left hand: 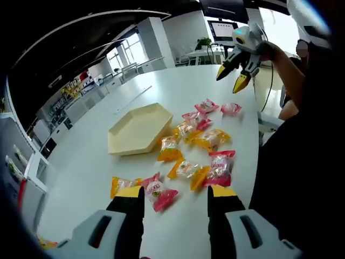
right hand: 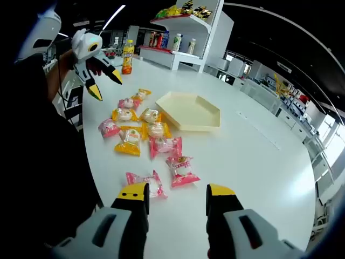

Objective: Pick up the marshmallows scattered on the table and place them into the bowl on the table

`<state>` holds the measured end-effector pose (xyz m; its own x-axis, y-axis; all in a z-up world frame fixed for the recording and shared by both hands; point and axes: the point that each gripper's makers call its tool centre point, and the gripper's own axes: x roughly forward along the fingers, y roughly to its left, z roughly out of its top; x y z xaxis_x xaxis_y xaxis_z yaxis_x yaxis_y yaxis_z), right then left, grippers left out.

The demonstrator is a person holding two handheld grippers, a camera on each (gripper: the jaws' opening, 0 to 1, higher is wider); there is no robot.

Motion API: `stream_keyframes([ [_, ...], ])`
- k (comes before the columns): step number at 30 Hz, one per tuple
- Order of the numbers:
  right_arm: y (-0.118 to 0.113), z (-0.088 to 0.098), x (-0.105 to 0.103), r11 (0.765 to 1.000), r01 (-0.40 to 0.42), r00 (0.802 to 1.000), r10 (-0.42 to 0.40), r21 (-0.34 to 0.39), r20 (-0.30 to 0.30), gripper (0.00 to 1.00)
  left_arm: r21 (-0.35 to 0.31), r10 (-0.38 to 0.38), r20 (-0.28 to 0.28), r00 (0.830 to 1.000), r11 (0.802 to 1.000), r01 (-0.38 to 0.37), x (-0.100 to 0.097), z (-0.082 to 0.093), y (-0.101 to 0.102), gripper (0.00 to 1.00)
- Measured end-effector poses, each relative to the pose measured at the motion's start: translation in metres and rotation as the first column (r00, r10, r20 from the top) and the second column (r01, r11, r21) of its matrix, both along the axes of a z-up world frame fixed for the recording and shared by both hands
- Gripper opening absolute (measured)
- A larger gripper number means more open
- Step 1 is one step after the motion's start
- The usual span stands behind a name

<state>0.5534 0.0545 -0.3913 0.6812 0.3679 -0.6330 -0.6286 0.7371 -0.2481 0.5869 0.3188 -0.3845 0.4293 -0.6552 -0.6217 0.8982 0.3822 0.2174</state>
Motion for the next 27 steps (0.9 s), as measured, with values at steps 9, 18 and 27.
stream_keyframes([
  [9,-0.006,-0.001,0.002,1.0,0.019,1.0,-0.019,-0.006,0.008,0.41,0.095,-0.001,0.013,1.0,0.995,-0.001,0.004,-0.011,0.008,0.46],
  [18,0.001,0.0,-0.005,1.0,-0.01,1.0,0.01,0.028,-0.003,0.41,0.122,-0.024,0.017,1.0,0.992,0.022,0.002,-0.014,0.008,0.46],
  [27,0.007,0.012,-0.004,0.997,-0.02,1.0,0.019,0.076,0.018,0.41,0.139,-0.029,0.006,1.0,0.99,0.028,0.002,-0.02,0.011,0.46],
])
